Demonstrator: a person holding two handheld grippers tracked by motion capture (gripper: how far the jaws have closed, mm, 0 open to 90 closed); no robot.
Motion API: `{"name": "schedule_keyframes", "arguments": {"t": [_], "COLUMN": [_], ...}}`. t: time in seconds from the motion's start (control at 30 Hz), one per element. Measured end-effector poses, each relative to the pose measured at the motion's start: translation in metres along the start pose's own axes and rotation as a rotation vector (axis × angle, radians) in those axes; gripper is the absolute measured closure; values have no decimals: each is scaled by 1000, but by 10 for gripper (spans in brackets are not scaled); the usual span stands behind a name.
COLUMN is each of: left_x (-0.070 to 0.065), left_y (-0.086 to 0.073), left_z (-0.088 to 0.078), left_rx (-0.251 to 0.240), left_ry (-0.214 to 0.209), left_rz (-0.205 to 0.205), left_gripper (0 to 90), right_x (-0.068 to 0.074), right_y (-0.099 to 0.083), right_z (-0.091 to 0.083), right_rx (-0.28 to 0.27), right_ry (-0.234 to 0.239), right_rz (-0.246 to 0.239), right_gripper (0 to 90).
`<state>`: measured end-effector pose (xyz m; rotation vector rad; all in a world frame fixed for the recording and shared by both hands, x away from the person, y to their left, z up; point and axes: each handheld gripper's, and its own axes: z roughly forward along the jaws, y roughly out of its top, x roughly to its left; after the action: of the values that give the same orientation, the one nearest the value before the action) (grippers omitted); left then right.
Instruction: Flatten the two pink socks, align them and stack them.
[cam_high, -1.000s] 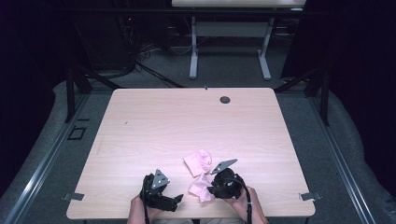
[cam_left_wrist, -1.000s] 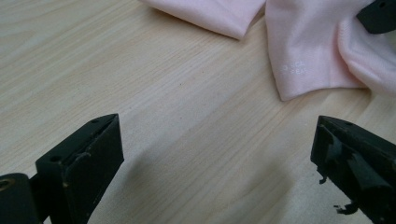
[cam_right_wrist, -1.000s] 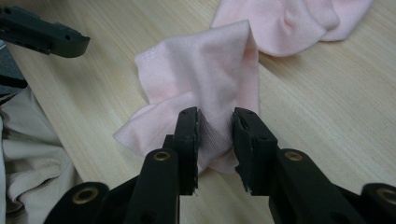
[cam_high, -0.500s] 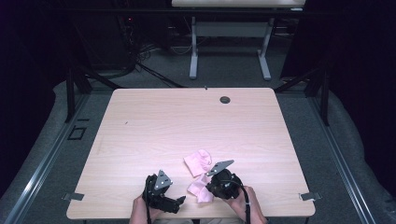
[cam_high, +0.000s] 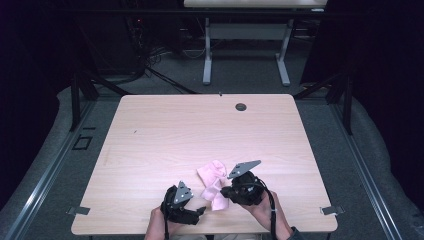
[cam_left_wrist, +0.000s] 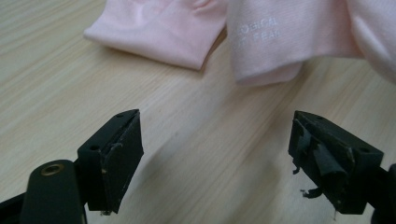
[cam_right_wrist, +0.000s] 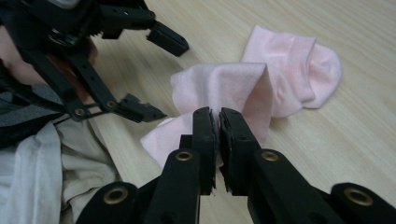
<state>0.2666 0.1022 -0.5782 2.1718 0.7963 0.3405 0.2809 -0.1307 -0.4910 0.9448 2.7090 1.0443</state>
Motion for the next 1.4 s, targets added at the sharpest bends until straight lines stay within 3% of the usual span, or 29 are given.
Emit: {"name": "schedule_keyframes", "arguments": {"t": [0.07,0.1,0.23,0.4,0.47,0.5,0.53,0.57,0.67,0.7,0.77,0.8,0.83,0.9,0.93,1.0,1.07,1.17,1.27,1.3,1.4], "left_x": [1,2,1,-2,-3,-4,-6,-6,-12,-12,-19,-19,-26,-34,-34,-43,-44,-44,-43,-42,-39], "left_y": [2,4,9,13,13,13,14,14,19,19,23,23,24,22,22,18,17,16,15,15,13], "left_z": [2,4,3,1,-1,-3,-12,-12,-36,-36,-50,-50,-51,-46,-46,-35,-31,-21,-18,-16,-18], "left_rx": [-15,-47,-113,-134,-139,-146,-143,-143,-117,-117,-52,-52,21,88,88,131,134,112,111,111,106], "left_ry": [-18,-36,-62,-46,-28,-13,28,28,138,138,193,193,216,213,213,179,160,43,33,46,44], "left_rz": [3,0,12,35,37,45,70,70,149,149,214,214,265,295,295,318,308,255,232,203,189], "left_gripper": [271,291,510,809,867,867,879,881,883,883,883,883,882,883,882,881,873,824,687,606,539], "right_x": [0,0,-1,-3,-4,-4,-5,-5,-3,-3,-1,-1,-2,-3,-3,-5,-6,-12,-17,-22,-24], "right_y": [2,2,3,0,0,-1,-1,-1,0,0,1,1,0,-2,-2,-8,-10,-18,-22,-26,-29], "right_z": [-3,-4,-7,-7,-8,-8,-10,-10,-8,-8,-2,0,3,10,10,22,25,36,39,40,39], "right_rx": [-2,-5,-3,-2,-4,-16,-20,-20,-24,-24,-17,-6,5,40,40,100,127,195,210,214,208], "right_ry": [7,8,13,16,13,14,15,15,26,26,31,37,37,29,29,0,1,-44,-62,-80,-100], "right_rz": [-5,-6,-2,3,3,8,10,10,8,8,2,-1,-2,-8,-8,-20,-16,-16,-9,6,19], "right_gripper": [845,845,845,845,845,845,845,845,845,845,845,845,845,845,845,843,842,836,829,788,710]}}
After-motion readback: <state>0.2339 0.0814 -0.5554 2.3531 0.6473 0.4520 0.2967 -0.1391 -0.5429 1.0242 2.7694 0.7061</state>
